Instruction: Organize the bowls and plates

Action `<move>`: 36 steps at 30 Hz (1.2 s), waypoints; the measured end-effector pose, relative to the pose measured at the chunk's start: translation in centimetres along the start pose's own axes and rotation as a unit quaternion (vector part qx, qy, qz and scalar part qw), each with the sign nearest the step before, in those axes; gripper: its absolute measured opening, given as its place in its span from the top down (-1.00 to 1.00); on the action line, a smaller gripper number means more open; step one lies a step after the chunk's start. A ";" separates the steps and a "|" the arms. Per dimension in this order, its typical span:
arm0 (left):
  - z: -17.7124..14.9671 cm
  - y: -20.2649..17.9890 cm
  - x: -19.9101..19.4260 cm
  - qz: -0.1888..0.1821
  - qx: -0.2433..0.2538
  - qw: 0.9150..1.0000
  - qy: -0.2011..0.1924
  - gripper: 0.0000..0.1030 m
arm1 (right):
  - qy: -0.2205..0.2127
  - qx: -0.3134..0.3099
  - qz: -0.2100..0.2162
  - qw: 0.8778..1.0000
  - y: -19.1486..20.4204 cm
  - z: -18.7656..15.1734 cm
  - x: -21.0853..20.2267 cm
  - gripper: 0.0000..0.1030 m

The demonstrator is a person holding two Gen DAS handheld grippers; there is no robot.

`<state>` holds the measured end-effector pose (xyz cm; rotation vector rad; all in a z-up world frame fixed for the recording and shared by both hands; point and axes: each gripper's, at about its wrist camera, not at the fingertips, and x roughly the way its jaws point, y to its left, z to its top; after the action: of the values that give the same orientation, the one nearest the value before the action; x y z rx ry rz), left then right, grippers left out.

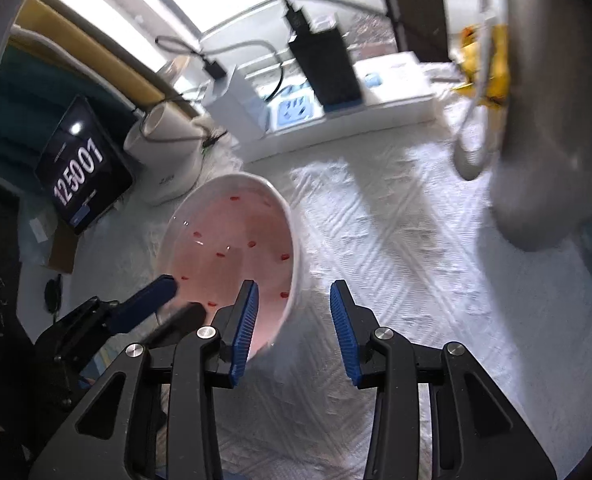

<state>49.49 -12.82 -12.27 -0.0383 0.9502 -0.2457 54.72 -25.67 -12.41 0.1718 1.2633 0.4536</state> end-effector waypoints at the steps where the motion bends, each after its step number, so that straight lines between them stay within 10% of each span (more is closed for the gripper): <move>1: -0.1 0.0 0.2 -0.006 -0.003 1.000 0.002 0.37 | 0.005 -0.003 0.000 1.000 0.1 0.1 0.3 0.21; 11: -0.4 -1.0 -0.3 -0.046 0.019 0.999 -0.016 0.54 | -0.012 -0.033 -0.027 0.999 1.4 0.4 0.6 0.66; 24: -0.5 3.9 -2.9 0.040 -0.068 0.995 -0.059 0.62 | -0.023 -0.046 -0.038 0.998 2.2 0.1 0.2 0.70; 36: -1.0 4.5 0.9 0.016 -0.090 0.995 0.032 0.61 | -0.026 -0.048 -0.040 0.998 2.5 -0.1 0.1 0.70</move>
<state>50.07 -8.60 -14.23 -0.1813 1.0346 -0.1316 54.11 -23.43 -11.58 0.0514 1.1905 0.4373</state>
